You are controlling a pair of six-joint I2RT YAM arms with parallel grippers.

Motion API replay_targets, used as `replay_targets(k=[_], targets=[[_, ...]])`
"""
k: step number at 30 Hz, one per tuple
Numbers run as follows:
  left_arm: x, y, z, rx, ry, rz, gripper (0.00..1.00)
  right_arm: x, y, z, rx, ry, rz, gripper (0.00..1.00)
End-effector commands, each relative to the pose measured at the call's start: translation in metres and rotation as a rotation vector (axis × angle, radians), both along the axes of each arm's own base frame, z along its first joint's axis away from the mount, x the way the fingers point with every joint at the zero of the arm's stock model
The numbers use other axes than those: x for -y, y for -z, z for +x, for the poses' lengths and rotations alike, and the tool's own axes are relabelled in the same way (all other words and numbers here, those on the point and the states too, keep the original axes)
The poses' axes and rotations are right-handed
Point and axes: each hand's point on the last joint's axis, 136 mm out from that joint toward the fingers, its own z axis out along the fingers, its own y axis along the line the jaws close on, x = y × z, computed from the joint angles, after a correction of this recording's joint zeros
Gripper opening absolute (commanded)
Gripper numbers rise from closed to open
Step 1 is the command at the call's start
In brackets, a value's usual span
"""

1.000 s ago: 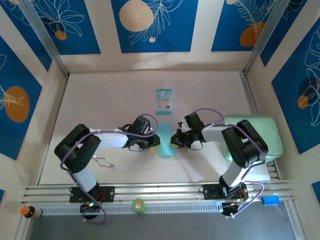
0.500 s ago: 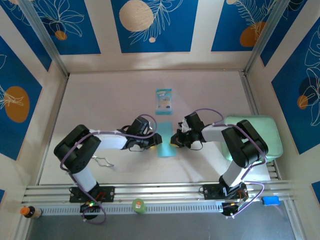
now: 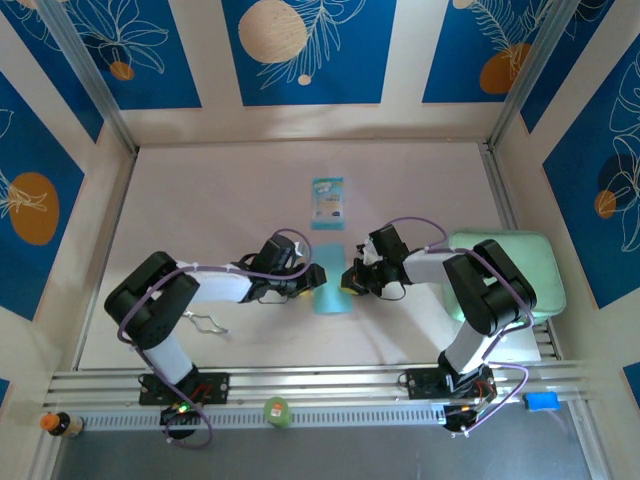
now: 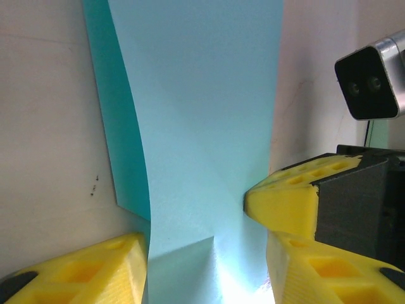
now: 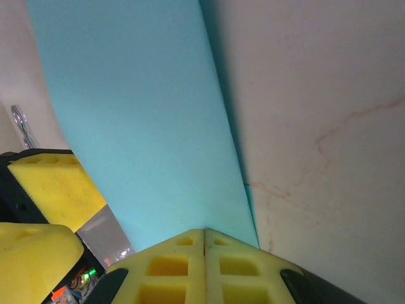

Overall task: Fold a paper plane with a square sheet of paper (pick it up from the middle)
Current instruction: Third fold the triangle at the center of the table.

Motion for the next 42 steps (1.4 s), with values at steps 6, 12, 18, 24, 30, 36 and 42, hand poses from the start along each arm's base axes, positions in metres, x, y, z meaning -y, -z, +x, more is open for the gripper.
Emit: replay_targets(k=[6,12,18,24,30,36,42], targets=[[0.001,-0.013,0.017,0.067,-0.01,-0.011,0.52,0.014,0.018,-0.015,-0.065,0.019,-0.063,0.01],[-0.001,-0.009,0.012,0.037,-0.01,-0.009,0.45,0.012,0.016,-0.014,-0.061,0.018,-0.054,0.02],[-0.006,0.001,0.006,0.0,-0.018,0.018,0.31,0.009,0.01,-0.013,-0.038,0.01,-0.034,0.03],[-0.007,0.0,0.005,-0.006,-0.016,0.019,0.12,0.005,-0.005,-0.009,0.032,-0.002,0.009,0.1],[-0.007,-0.004,0.003,0.007,-0.012,0.007,0.03,0.005,-0.028,-0.006,0.143,-0.02,-0.002,0.24],[-0.006,-0.008,0.003,0.013,-0.004,-0.004,0.01,0.008,-0.052,-0.006,0.281,-0.037,-0.052,0.34],[-0.005,-0.01,0.004,0.018,-0.003,-0.007,0.01,0.013,-0.073,-0.008,0.394,-0.031,-0.076,0.35]])
